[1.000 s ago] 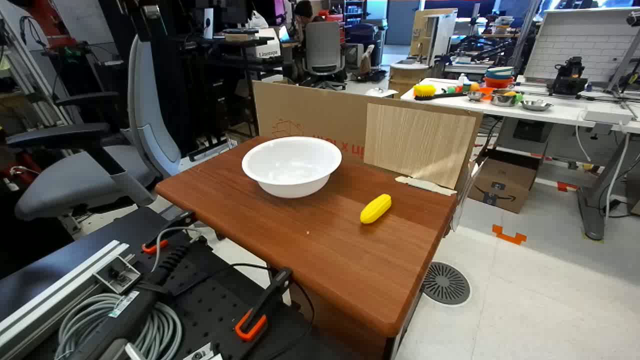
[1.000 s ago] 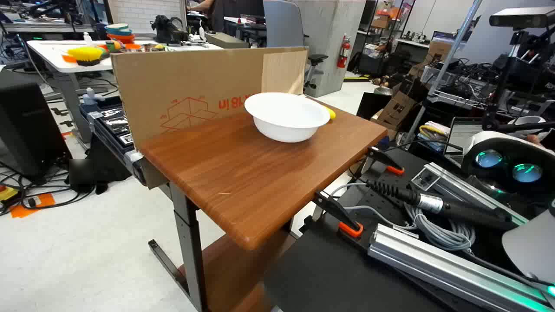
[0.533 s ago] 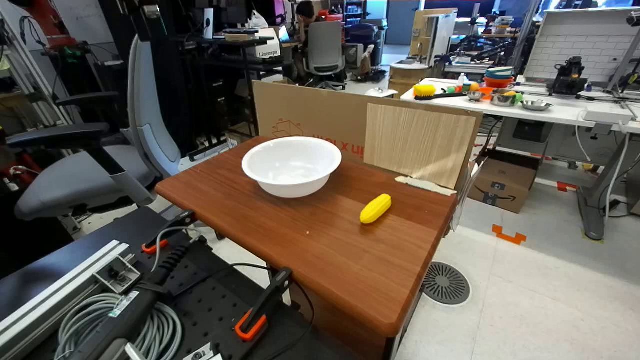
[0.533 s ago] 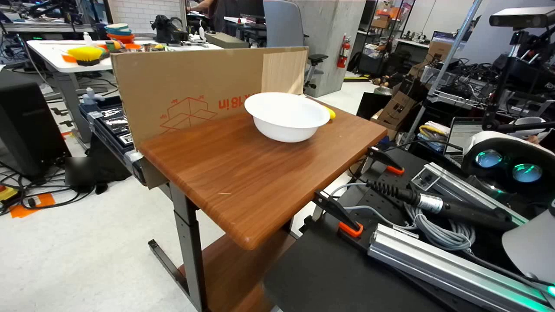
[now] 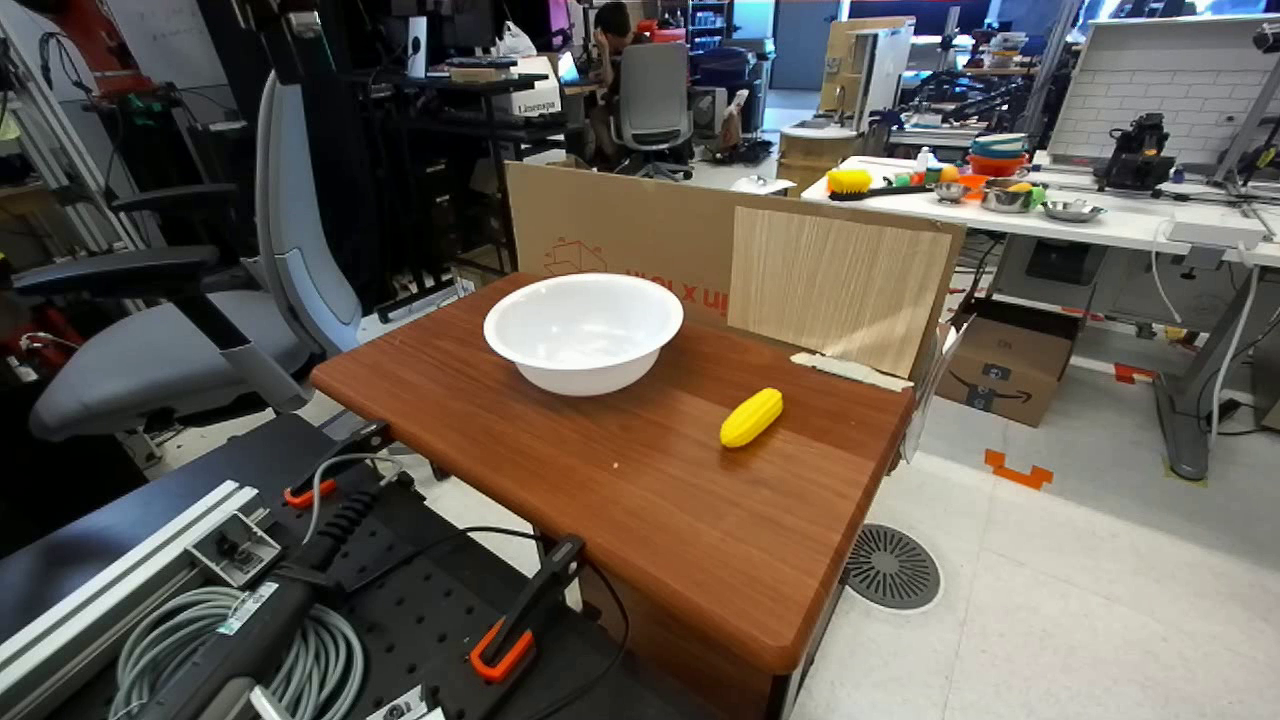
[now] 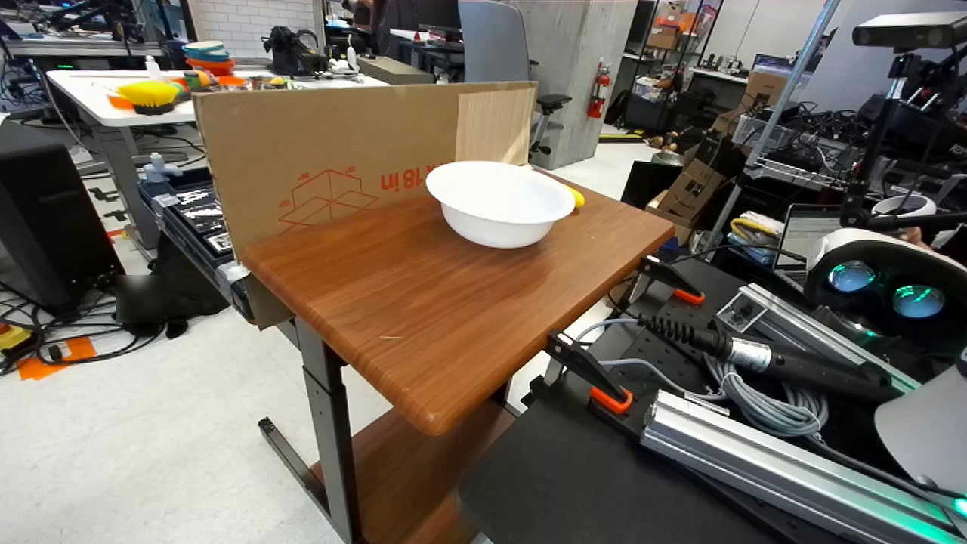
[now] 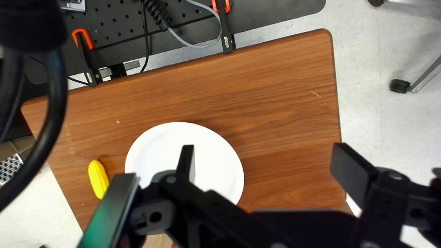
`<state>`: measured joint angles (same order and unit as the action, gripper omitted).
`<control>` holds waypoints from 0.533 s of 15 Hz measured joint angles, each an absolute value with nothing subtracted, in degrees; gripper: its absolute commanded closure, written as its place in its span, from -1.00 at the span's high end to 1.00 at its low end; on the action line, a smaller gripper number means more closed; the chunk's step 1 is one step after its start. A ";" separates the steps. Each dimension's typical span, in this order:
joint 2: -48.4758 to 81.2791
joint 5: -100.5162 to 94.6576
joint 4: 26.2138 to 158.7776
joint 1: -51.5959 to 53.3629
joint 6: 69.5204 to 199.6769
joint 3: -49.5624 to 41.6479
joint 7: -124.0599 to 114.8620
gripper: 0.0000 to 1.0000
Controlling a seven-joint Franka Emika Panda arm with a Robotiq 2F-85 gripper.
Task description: Put the yellow thing in the bowl
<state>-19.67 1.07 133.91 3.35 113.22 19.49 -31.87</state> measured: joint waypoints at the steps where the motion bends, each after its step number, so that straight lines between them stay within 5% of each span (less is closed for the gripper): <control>1: -19.67 1.05 133.91 3.38 113.19 19.05 -30.91 1.00; 8: -19.08 0.16 133.31 2.12 113.25 10.31 -22.29 1.00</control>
<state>-19.08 0.16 133.31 2.12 113.25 10.31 -22.29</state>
